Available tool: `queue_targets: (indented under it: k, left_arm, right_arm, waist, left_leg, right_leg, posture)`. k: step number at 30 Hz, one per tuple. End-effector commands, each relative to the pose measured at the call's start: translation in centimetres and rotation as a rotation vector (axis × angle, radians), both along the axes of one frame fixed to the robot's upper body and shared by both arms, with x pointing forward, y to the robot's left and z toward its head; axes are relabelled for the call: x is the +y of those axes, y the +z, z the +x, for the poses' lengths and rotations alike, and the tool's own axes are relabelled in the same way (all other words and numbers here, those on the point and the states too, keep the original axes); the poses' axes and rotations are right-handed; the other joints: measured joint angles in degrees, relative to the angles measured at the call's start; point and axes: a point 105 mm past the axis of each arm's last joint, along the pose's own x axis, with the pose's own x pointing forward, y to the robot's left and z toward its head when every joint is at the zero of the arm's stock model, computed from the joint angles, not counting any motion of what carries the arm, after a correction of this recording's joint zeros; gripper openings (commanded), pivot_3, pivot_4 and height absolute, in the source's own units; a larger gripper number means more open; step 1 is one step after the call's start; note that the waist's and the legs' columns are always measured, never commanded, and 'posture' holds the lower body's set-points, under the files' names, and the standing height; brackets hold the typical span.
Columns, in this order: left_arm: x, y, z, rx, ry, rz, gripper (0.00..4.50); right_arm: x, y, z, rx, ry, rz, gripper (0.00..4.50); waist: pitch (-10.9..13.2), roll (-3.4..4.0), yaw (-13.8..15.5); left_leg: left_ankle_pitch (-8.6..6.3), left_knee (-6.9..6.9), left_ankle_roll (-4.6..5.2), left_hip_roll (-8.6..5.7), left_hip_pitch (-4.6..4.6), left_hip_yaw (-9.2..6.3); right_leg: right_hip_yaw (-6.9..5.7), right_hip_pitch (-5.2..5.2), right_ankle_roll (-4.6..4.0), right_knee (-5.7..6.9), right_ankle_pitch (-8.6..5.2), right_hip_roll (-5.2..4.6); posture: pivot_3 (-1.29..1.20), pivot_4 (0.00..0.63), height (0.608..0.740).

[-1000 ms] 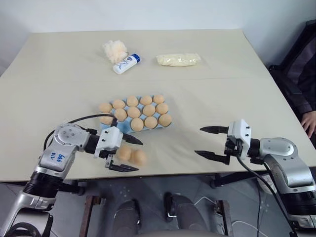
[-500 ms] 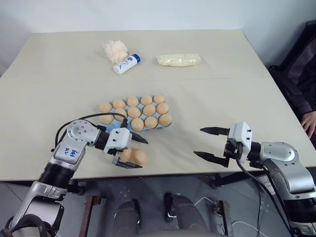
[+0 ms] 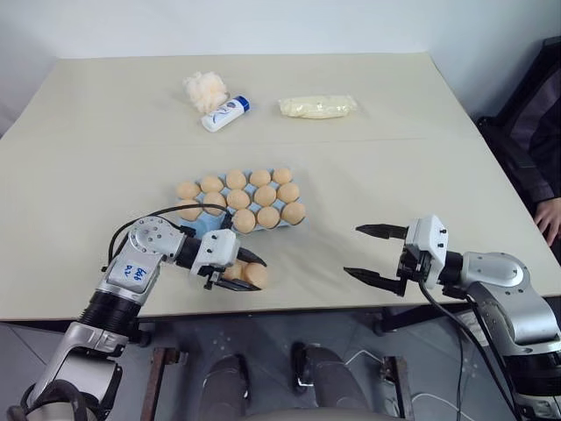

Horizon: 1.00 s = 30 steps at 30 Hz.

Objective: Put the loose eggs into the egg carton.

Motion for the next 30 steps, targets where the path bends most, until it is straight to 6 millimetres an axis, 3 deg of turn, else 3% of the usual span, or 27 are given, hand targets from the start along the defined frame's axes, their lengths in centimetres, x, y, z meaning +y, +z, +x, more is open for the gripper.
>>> queue_targets:
  k: [1,9,15,17,20,23,30]
  left_arm:
    - [0.1,2.9,1.0,-0.071,0.043,-0.108,2.06]
    - [2.8,5.9,2.5,-0.126,0.198,-0.238,2.06]
    - [8.2,8.7,3.9,-0.179,0.518,-0.416,2.06]
    - [10.3,8.5,3.9,-0.189,0.629,-0.426,2.06]
    - [11.6,7.3,3.4,-0.179,0.703,-0.402,2.06]
    - [11.2,6.1,3.2,-0.148,0.708,-0.383,2.06]
    - [7.7,4.6,3.5,-0.085,0.602,-0.367,2.06]
  right_arm:
    - [0.4,1.2,0.0,-0.039,0.019,0.030,4.50]
    - [0.7,1.1,0.1,-0.037,0.027,0.033,4.50]
    - [0.8,1.0,0.2,-0.034,0.031,0.033,4.50]
    - [0.9,1.0,0.3,-0.032,0.035,0.035,4.50]
    - [1.0,1.0,0.4,-0.033,0.044,0.038,4.50]
    - [1.3,1.1,0.6,-0.035,0.057,0.037,4.50]
    - [1.6,1.2,1.1,-0.039,0.076,0.031,4.50]
  waist:
    - [0.00,0.00,0.00]
    - [0.00,0.00,-0.06]
    - [0.00,0.00,-0.15]
    - [0.00,0.00,-0.15]
    - [0.00,0.00,-0.06]
    - [-0.01,-0.02,0.02]
    - [-0.02,-0.03,0.38]
  left_leg:
    - [0.00,0.02,0.00,0.00,0.00,0.00]
    - [0.00,0.04,0.00,0.01,0.12,0.00]
    - [0.00,0.00,0.00,0.03,0.18,0.01]
    - [0.00,-0.03,0.00,0.03,0.21,0.02]
    - [0.00,-0.10,-0.01,0.03,0.31,0.05]
    - [-0.02,-0.12,-0.04,0.02,0.39,0.07]
    - [-0.15,-0.11,-0.24,-0.05,0.39,0.08]
  right_leg:
    - [0.00,0.00,0.00,0.01,0.00,0.00]
    - [0.00,0.11,0.01,0.04,0.01,0.01]
    - [0.02,0.13,0.01,0.05,0.01,0.01]
    - [0.02,0.15,0.01,0.04,0.01,0.01]
    - [0.04,0.19,0.01,0.04,0.00,-0.02]
    - [0.04,0.26,0.00,0.01,0.00,-0.05]
    - [0.05,0.32,0.01,-0.06,0.01,-0.14]
  posture:
    - [0.00,0.150,0.740]
    - [0.00,0.150,0.740]
    - [0.00,0.150,0.740]
    - [0.00,0.150,0.740]
    - [0.00,0.150,0.740]
    - [0.00,0.150,0.740]
    - [0.00,0.150,0.740]
